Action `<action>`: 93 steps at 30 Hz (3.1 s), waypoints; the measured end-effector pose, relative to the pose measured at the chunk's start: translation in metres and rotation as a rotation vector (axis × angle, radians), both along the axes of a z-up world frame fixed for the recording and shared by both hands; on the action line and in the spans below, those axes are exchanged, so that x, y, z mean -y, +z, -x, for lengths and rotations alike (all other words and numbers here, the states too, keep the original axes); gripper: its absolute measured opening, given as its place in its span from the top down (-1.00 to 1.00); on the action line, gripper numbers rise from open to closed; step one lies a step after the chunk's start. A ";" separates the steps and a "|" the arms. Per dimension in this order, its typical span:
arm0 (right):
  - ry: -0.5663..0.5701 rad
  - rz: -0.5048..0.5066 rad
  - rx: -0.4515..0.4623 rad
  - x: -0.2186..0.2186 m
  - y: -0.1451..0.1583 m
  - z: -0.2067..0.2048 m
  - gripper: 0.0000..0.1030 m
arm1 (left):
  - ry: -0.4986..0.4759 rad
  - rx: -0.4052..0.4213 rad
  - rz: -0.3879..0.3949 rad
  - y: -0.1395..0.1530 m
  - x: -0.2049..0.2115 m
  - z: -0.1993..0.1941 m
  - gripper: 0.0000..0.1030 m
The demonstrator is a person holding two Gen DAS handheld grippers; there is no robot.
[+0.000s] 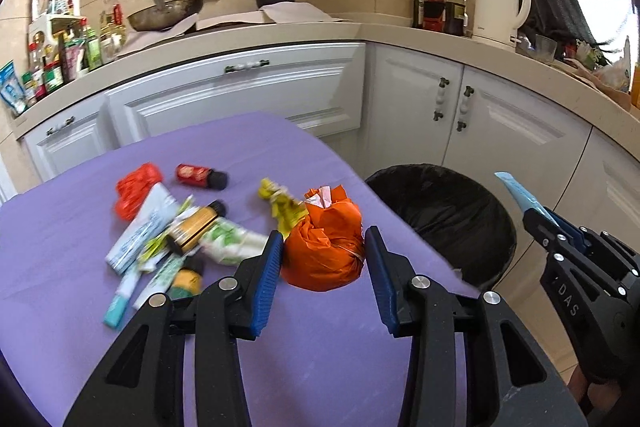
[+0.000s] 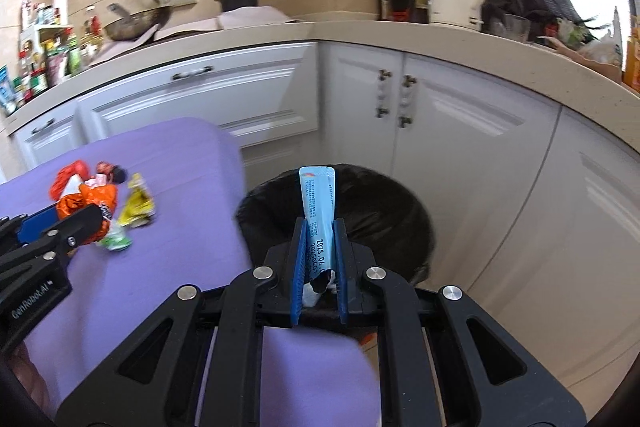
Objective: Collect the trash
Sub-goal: 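Grasp the orange plastic bag with the left gripper while the right gripper carries the blue tube to the bin, then open both grippers over the black bin to drop the blue tube and orange bag, then grasp the green-and-white packet with the right gripper while the left gripper grasps the teal tube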
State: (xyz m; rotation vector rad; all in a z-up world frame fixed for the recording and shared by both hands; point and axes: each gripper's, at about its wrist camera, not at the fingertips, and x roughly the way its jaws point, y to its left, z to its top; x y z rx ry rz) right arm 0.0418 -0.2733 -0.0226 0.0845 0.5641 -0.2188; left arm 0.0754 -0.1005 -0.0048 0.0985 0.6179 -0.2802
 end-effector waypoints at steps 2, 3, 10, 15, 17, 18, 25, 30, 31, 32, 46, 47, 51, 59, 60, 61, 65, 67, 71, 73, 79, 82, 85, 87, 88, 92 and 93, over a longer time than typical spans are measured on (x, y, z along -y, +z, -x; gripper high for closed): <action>-0.017 0.003 -0.001 0.011 0.001 -0.004 0.75 | -0.010 0.004 -0.006 0.001 0.010 -0.006 0.18; -0.025 0.002 -0.001 0.017 0.001 -0.007 0.75 | -0.014 0.003 -0.008 0.001 0.013 -0.008 0.18; -0.048 -0.008 -0.012 0.043 -0.005 -0.022 0.75 | -0.050 -0.016 -0.030 -0.004 0.050 -0.031 0.18; -0.060 -0.019 -0.020 0.057 -0.010 -0.032 0.75 | -0.068 -0.026 -0.047 -0.011 0.072 -0.043 0.18; -0.065 -0.023 -0.021 0.063 -0.012 -0.035 0.75 | -0.075 -0.031 -0.055 -0.014 0.080 -0.048 0.18; -0.069 -0.025 -0.021 0.066 -0.013 -0.037 0.75 | -0.076 -0.032 -0.058 -0.015 0.083 -0.049 0.18; -0.070 -0.036 -0.029 0.077 -0.020 -0.050 0.75 | -0.090 -0.047 -0.075 -0.023 0.101 -0.062 0.17; -0.067 -0.038 -0.038 0.079 -0.025 -0.058 0.74 | -0.094 -0.063 -0.078 -0.028 0.109 -0.070 0.16; -0.063 -0.040 -0.044 0.080 -0.027 -0.060 0.73 | -0.097 -0.070 -0.080 -0.029 0.112 -0.072 0.16; -0.058 -0.045 -0.051 0.080 -0.028 -0.063 0.69 | -0.100 -0.075 -0.083 -0.029 0.113 -0.074 0.13; -0.060 -0.068 -0.051 0.071 -0.022 -0.064 0.41 | -0.054 -0.059 -0.060 -0.018 0.094 -0.076 -0.36; -0.054 -0.070 -0.050 0.068 -0.021 -0.063 0.41 | -0.050 -0.056 -0.059 -0.017 0.090 -0.075 -0.36; -0.033 -0.078 -0.045 0.053 -0.017 -0.058 0.39 | -0.026 -0.053 -0.055 -0.011 0.070 -0.069 -0.36; 0.052 -0.110 -0.055 0.007 -0.011 -0.053 0.38 | 0.053 -0.051 -0.053 0.001 0.011 -0.049 -0.36; 0.064 -0.110 -0.056 0.001 -0.011 -0.053 0.38 | 0.069 -0.048 -0.056 0.002 0.000 -0.046 -0.36; 0.079 -0.109 -0.057 -0.007 -0.010 -0.053 0.38 | 0.083 -0.046 -0.058 0.003 -0.009 -0.043 -0.36; 0.135 -0.112 -0.060 -0.036 -0.007 -0.053 0.38 | 0.146 -0.045 -0.060 0.005 -0.046 -0.033 -0.39; 0.166 -0.112 -0.062 -0.052 -0.006 -0.053 0.37 | 0.189 -0.046 -0.059 0.006 -0.067 -0.029 -0.40; 0.230 -0.100 -0.067 -0.083 -0.004 -0.055 0.36 | 0.264 -0.051 -0.066 0.005 -0.104 -0.022 -0.40; 0.262 -0.095 -0.071 -0.098 -0.003 -0.057 0.36 | 0.305 -0.058 -0.071 0.002 -0.124 -0.021 -0.40; 0.343 -0.071 -0.092 -0.136 -0.006 -0.062 0.16 | 0.406 -0.073 -0.069 -0.003 -0.168 -0.018 -0.40; 0.376 -0.055 -0.110 -0.152 -0.008 -0.065 0.16 | 0.443 -0.077 -0.069 -0.005 -0.186 -0.018 -0.40; 0.402 -0.041 -0.129 -0.163 -0.010 -0.070 0.16 | 0.470 -0.083 -0.058 -0.007 -0.200 -0.019 -0.40; 0.416 -0.035 -0.145 -0.171 -0.011 -0.074 0.16 | 0.478 -0.089 -0.052 -0.008 -0.205 -0.019 -0.41; 0.424 -0.032 -0.154 -0.174 -0.012 -0.076 0.16 | 0.481 -0.093 -0.050 -0.009 -0.208 -0.020 -0.41; 0.449 -0.021 -0.189 -0.183 -0.016 -0.085 0.14 | 0.481 -0.108 -0.043 -0.014 -0.213 -0.022 -0.43; 0.451 -0.015 -0.202 -0.185 -0.018 -0.088 0.11 | 0.480 -0.113 -0.040 -0.015 -0.214 -0.023 -0.43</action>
